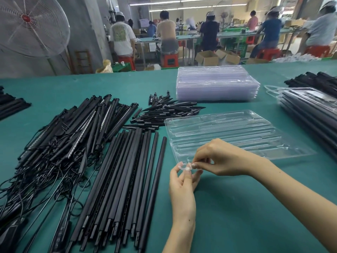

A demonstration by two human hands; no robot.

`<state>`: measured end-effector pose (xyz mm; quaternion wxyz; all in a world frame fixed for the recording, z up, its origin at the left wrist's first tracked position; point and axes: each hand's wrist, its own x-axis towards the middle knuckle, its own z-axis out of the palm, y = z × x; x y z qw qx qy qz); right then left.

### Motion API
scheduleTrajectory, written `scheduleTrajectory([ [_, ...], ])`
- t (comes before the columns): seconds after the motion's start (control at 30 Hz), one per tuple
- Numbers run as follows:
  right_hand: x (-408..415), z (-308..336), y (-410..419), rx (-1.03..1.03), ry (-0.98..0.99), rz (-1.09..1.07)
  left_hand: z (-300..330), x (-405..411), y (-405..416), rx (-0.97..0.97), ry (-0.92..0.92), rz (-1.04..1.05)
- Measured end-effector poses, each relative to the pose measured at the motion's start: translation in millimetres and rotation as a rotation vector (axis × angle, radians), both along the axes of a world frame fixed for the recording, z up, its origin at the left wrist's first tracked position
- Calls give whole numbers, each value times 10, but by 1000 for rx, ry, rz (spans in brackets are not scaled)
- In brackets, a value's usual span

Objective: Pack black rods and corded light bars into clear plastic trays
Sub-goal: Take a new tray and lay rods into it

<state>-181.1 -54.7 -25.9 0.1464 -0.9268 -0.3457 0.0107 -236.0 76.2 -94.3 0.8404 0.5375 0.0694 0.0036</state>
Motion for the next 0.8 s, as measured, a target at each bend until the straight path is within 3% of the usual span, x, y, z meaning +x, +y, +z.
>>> scheduleTrajectory([
  [0.8, -84, -69, -45, 224, -6, -40, 63, -43, 35, -122, 33, 20],
])
